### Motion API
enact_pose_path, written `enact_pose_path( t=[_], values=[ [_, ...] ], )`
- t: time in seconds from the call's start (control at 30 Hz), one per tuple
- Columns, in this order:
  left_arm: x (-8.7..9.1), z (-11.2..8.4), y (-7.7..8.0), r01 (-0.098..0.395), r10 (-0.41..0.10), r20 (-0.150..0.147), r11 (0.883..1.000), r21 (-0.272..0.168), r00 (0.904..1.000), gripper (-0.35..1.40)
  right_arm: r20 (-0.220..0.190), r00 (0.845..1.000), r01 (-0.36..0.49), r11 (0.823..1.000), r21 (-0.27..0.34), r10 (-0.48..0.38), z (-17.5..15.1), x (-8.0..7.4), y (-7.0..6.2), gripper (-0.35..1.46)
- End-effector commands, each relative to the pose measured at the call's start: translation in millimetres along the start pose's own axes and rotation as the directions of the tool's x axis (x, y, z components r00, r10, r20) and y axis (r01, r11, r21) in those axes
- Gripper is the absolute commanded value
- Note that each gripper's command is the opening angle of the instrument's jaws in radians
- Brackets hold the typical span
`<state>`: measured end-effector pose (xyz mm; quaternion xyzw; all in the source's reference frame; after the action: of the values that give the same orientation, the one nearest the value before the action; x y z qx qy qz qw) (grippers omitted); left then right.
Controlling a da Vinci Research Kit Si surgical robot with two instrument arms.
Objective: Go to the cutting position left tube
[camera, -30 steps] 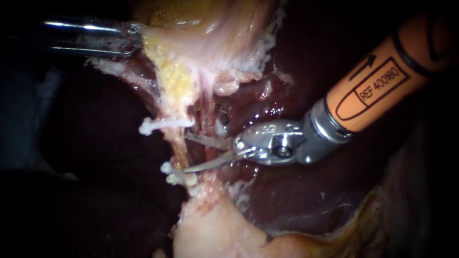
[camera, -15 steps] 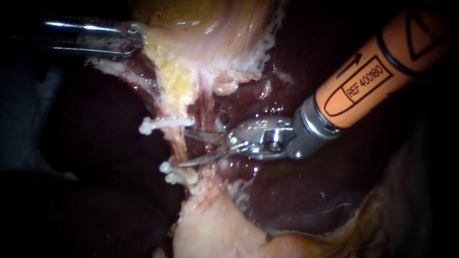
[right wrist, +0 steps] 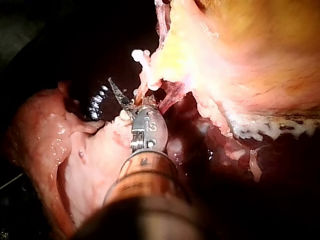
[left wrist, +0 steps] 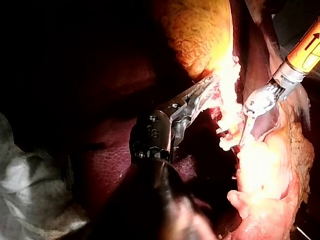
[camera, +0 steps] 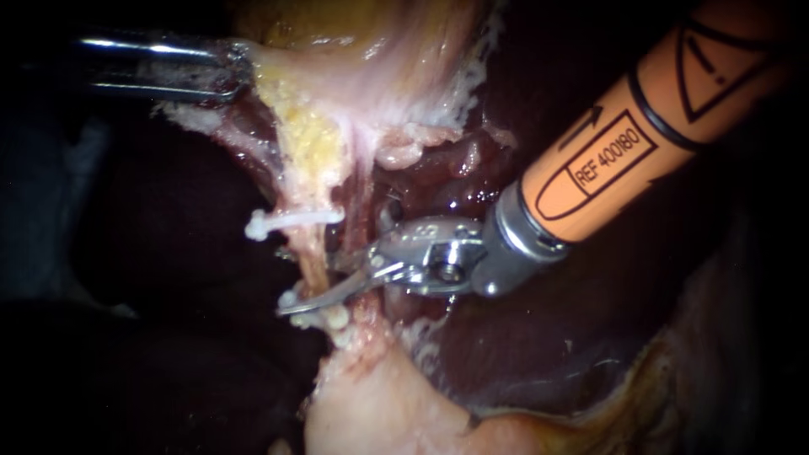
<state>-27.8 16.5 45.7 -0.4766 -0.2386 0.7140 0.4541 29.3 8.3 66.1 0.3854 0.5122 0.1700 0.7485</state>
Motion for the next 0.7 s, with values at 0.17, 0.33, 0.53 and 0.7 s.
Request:
enact_pose_path(
  t=[0.17,0.33,0.53,0.7],
  values=[
    [0.0,0.3,0.2,0.001,-0.001,0.002,1.000,-0.003,1.0000,-0.35,-0.016,1.000,-0.010,1.000,-0.012,0.009,1.3,0.4,0.3,1.38],
    [0.0,0.4,0.2,0.001,-0.001,0.002,1.000,-0.002,1.0000,-0.35,-0.039,0.999,-0.009,1.000,-0.005,0.009,2.1,0.9,-0.2,1.38],
    [0.0,0.4,0.2,0.001,-0.001,0.002,1.000,-0.002,1.0000,-0.35,-0.050,0.999,-0.010,1.000,0.007,0.011,2.5,2.1,-1.9,1.38],
    [0.0,0.3,0.1,0.001,-0.001,0.002,1.000,-0.003,1.0000,-0.35,-0.066,0.998,-0.014,1.000,0.020,0.015,2.3,3.6,-3.4,1.38]
  ],
)
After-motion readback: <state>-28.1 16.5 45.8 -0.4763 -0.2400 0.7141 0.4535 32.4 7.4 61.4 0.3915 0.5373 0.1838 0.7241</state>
